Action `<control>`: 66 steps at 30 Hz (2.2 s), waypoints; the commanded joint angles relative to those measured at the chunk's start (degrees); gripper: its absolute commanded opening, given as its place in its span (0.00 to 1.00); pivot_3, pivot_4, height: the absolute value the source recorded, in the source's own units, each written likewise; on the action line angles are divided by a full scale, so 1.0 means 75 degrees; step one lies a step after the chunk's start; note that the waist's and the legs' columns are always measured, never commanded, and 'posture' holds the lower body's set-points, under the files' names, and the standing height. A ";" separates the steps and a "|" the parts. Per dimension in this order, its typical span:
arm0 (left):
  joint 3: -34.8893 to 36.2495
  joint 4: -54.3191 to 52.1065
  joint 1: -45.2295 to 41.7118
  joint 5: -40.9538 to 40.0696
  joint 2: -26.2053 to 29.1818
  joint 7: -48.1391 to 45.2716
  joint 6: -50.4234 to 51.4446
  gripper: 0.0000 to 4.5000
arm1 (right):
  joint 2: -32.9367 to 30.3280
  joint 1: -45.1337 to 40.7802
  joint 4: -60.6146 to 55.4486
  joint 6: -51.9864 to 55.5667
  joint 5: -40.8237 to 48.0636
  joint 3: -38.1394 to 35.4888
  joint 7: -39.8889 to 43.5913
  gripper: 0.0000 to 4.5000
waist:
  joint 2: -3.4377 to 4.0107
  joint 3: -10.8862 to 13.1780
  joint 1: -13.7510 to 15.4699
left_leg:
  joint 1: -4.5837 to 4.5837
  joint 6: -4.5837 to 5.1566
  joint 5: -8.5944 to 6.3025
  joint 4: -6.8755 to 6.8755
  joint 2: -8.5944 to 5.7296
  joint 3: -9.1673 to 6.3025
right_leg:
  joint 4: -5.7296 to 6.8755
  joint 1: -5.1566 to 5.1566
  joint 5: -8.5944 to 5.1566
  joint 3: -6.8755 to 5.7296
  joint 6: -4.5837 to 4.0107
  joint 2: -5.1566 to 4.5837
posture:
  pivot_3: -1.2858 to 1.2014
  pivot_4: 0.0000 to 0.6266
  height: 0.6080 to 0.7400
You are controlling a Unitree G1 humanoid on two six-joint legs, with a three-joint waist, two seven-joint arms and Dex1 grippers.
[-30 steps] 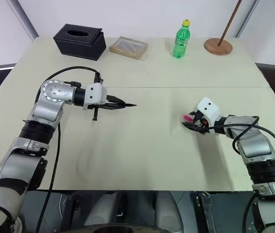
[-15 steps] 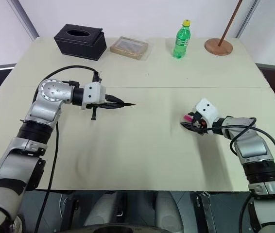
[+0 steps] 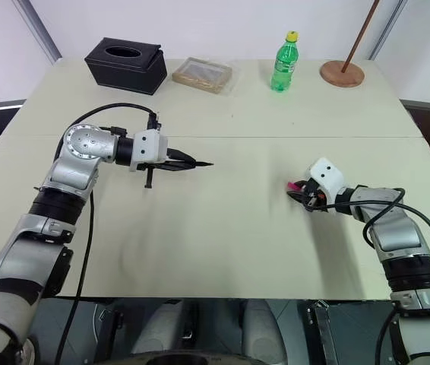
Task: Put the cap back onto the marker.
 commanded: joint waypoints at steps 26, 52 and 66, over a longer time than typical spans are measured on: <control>-0.0565 0.1689 -0.0941 0.0221 -0.0978 0.0058 -0.1817 0.00 | -0.0537 -0.0173 -0.5936 0.2980 -0.0307 0.0415 -0.0649 0.01 | 0.0001 0.0001 -0.0002 | -0.0005 0.0000 0.0000 -0.0001 0.0000 -0.0003 | 0.0000 -0.0007 0.0000 0.0000 0.0000 0.0004 | 0.52 0.24 1.00; -0.0580 0.2044 -0.1110 0.0290 -0.1258 0.0111 -0.1842 0.00 | -0.0285 -0.0823 -0.5441 0.2860 -0.0677 0.1159 -0.0792 0.01 | 0.0001 0.0001 -0.0005 | -0.0008 0.0001 0.0000 -0.0001 -0.0004 -0.0002 | -0.0001 -0.0010 0.0000 -0.0001 0.0000 0.0003 | 0.52 0.24 1.00; -0.0645 0.2069 -0.1179 0.0281 -0.1314 0.0059 -0.1850 0.00 | -0.0223 -0.0932 -0.5490 0.2927 -0.0681 0.1204 -0.0812 0.01 | 0.0001 0.0001 -0.0006 | -0.0008 0.0001 -0.0001 -0.0001 -0.0004 -0.0002 | -0.0001 -0.0010 0.0000 -0.0001 0.0000 0.0003 | 0.52 0.24 1.00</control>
